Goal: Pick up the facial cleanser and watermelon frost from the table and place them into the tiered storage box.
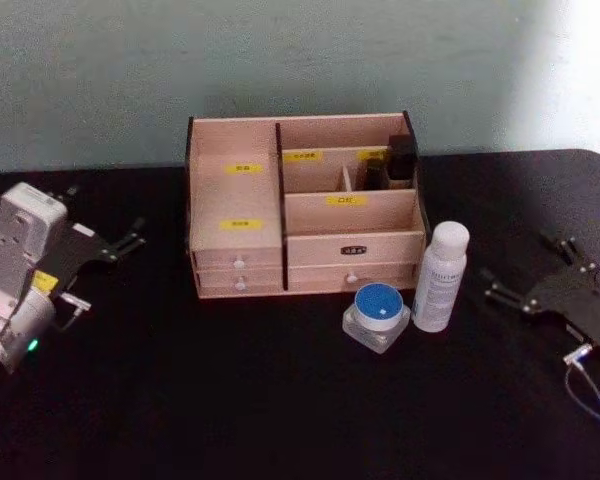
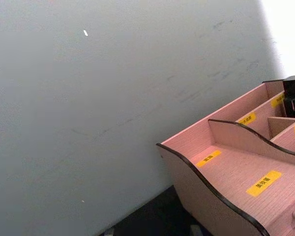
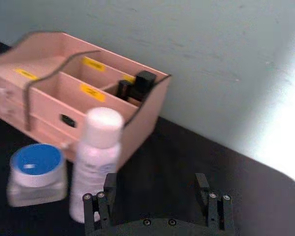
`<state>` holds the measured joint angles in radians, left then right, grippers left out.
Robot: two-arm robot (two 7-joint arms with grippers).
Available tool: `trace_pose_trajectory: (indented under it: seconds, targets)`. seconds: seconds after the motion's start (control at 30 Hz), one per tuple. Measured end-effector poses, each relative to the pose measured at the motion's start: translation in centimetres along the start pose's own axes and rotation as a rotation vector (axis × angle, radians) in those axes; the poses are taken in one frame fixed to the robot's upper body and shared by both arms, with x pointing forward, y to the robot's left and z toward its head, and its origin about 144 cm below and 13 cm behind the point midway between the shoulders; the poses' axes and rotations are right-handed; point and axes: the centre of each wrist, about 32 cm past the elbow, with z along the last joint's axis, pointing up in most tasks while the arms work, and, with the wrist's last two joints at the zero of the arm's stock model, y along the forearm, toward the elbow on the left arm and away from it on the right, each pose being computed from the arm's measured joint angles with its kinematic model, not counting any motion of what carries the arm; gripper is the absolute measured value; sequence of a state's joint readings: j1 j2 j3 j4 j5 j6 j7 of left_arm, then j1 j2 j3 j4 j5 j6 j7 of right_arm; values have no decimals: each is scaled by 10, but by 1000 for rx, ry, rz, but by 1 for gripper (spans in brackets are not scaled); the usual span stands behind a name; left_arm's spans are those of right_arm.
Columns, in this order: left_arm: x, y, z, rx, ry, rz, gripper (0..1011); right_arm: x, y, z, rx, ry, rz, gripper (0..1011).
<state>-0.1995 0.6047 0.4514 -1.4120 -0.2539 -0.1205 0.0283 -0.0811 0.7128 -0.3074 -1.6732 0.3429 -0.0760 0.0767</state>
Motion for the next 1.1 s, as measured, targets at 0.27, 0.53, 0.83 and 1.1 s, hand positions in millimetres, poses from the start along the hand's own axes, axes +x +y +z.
trace_pose_trajectory:
  seconds: [0.27,0.53,0.83,1.1]
  targets:
    - [0,0,0,0,0,0,1001,-9,-13,5,13,83,106,1000]
    - [0,0,0,0,0,0,1001,-18,-9,3,17,156,144,1000]
    - [0,0,0,0,0,0,1001,-25,10,-3,21,220,136,1000]
    - [0,0,0,0,0,0,1001,-25,27,-5,18,234,143,1002]
